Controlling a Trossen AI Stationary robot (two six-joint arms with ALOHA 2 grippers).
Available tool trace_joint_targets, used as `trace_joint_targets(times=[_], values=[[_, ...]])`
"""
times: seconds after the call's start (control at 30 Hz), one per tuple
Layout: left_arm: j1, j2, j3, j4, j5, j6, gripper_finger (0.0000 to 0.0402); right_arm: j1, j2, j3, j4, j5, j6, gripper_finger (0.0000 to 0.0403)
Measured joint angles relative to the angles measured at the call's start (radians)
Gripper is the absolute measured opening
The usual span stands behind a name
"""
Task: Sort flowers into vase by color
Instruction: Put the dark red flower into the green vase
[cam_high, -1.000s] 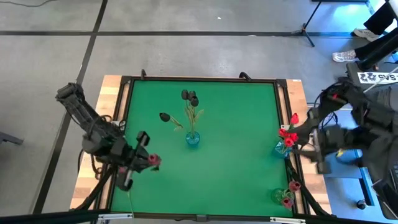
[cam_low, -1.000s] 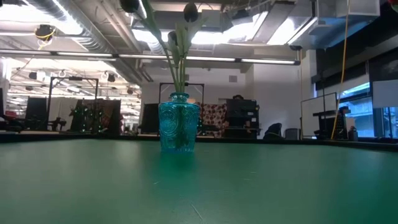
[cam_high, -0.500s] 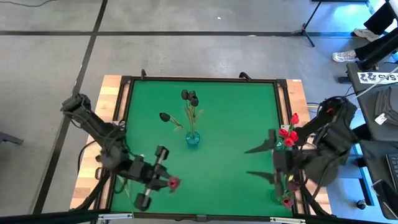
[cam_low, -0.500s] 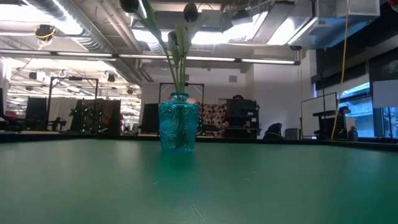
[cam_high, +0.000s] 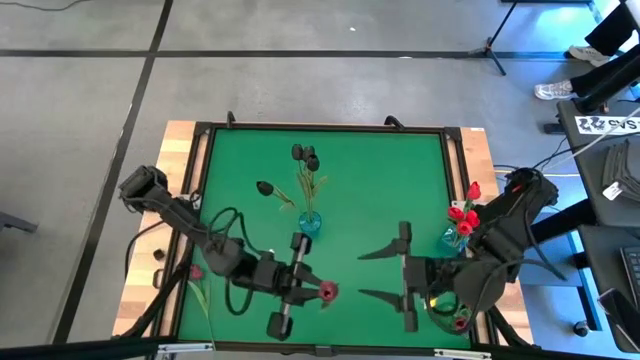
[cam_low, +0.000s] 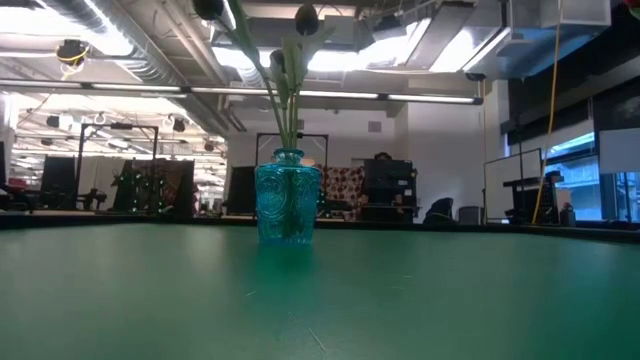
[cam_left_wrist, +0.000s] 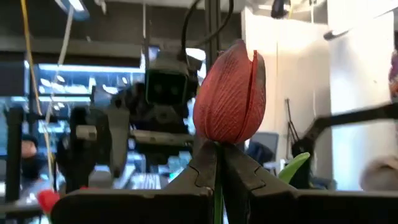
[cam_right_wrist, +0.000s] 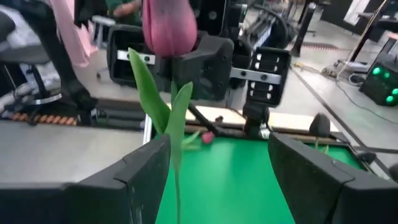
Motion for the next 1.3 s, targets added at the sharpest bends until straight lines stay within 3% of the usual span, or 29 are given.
trace_joint_targets(times=[0.1, 0.23, 0.37, 0.5, 0.73, 0.93, 1.03, 1.17, 1.3], values=[[0.014, 0.022, 0.039, 0.009, 0.0, 0.018, 0.0004, -0.006, 0.005, 0.0, 0.045, -0.029, -0.007, 0.0271], [0.048, 0.054, 0.062, 0.043, 0.081, 0.017, 0.0004, -0.021, 0.014, 0.0, 0.069, -0.039, 0.002, 0.0264], [0.083, 0.089, 0.092, 0.081, 0.11, 0.017, 0.0004, -0.049, 0.022, 0.0, 0.065, -0.146, 0.01, 0.0243], [0.123, 0.111, 0.101, 0.062, 0.208, -0.015, 0.0004, -0.073, 0.03, 0.0, 0.057, -0.236, 0.014, 0.021], [0.132, 0.109, 0.102, 0.052, 0.201, -0.018, 0.0005, -0.083, 0.028, 0.0, 0.05, -0.252, 0.008, 0.012], [0.118, 0.099, 0.102, 0.001, 0.076, -0.017, 0.003, -0.085, 0.025, 0.0, 0.028, -0.262, -0.012, 0.0015], [0.086, 0.072, 0.102, -0.09, 0.025, 0.011, 0.0061, -0.081, 0.003, -0.001, -0.015, -0.282, 0.016, 0.0018], [-0.006, 0.012, 0.102, -0.233, -0.147, 0.031, 0.0096, -0.038, -0.075, 0.0, -0.104, -0.321, 0.069, 0.0015], [-0.127, -0.043, 0.104, -0.422, -0.31, 0.032, 0.0116, 0.03, -0.158, 0.0, -0.155, -0.483, 0.049, 0.001]])
